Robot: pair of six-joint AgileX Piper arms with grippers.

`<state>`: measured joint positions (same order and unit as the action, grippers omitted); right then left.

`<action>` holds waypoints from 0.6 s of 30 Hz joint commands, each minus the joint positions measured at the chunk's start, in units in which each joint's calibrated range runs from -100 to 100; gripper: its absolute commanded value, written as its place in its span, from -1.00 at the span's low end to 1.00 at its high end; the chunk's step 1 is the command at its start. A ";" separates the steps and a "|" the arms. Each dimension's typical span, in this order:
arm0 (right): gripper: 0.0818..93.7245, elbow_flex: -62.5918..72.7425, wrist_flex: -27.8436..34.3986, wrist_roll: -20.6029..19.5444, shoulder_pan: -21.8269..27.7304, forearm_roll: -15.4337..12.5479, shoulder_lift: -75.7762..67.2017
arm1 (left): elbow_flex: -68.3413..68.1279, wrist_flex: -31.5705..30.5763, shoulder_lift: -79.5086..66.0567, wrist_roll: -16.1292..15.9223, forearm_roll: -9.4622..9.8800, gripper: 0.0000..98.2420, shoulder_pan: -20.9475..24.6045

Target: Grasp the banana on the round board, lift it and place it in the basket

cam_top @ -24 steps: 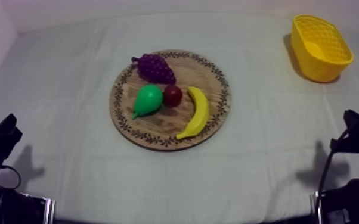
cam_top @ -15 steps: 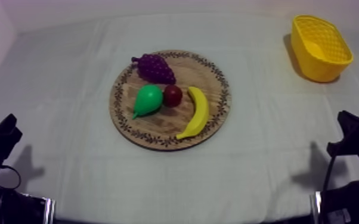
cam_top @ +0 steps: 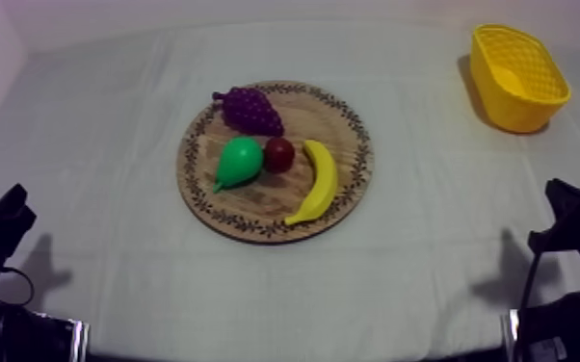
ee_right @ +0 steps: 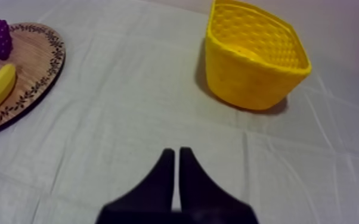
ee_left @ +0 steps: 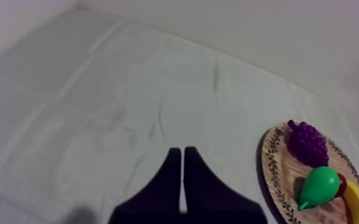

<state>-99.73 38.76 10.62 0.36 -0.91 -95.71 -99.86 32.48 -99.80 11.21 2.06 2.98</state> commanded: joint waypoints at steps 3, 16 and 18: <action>-0.99 -0.04 -0.05 0.01 0.02 0.05 0.04 | -0.03 0.02 -0.03 0.00 0.01 -1.00 0.03; -0.99 -0.03 -0.02 0.38 -0.06 0.05 0.04 | -0.03 0.02 -0.03 0.00 0.01 -1.00 0.03; -0.99 -0.04 -0.04 -0.44 -0.06 0.05 0.04 | -0.03 0.02 -0.03 0.00 0.01 -1.00 0.03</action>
<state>-99.73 38.83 10.94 0.35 -0.86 -95.71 -99.86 32.48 -99.80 11.21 2.06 2.98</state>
